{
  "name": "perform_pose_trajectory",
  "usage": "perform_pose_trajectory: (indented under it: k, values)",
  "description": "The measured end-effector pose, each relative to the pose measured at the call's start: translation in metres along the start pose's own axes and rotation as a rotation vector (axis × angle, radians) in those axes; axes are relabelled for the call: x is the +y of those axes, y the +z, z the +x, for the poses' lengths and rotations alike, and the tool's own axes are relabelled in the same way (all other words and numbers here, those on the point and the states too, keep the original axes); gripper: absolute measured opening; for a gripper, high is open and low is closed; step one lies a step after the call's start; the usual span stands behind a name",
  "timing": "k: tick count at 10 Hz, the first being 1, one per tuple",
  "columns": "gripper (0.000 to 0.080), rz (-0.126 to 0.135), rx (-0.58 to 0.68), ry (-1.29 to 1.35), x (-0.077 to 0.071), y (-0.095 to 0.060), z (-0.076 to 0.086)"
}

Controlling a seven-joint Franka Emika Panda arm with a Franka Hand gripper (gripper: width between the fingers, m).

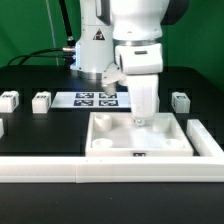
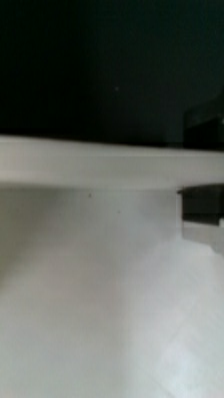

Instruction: Assemble square table

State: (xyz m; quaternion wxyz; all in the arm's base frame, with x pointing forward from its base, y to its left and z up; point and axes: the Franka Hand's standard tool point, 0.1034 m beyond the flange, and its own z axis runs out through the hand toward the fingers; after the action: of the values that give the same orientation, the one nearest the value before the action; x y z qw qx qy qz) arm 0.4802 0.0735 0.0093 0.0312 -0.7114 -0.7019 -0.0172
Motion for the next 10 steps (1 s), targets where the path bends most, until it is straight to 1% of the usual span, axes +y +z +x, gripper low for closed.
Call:
perform_pose_trajectory:
  k: [2, 3, 5, 6, 7, 8, 9, 10]
  values:
    - [0.0061, -0.008, 0.004, -0.011, 0.0087, 0.0011, 0.0078]
    - [0.0061, 0.006, 0.001, -0.001, 0.0138, 0.0012, 0.0094]
    - [0.0061, 0.007, 0.000, 0.004, 0.0136, 0.0013, 0.0088]
    - [0.0153, 0.008, 0.000, 0.005, 0.0135, 0.0015, 0.0084]
    - [0.0304, 0.008, 0.000, 0.006, 0.0135, 0.0016, 0.0080]
    - [0.0474, 0.008, 0.000, 0.006, 0.0135, 0.0016, 0.0077]
    - [0.0474, 0.008, 0.000, 0.007, 0.0136, 0.0016, 0.0074]
    - [0.0589, 0.008, 0.000, 0.007, 0.0136, 0.0016, 0.0071]
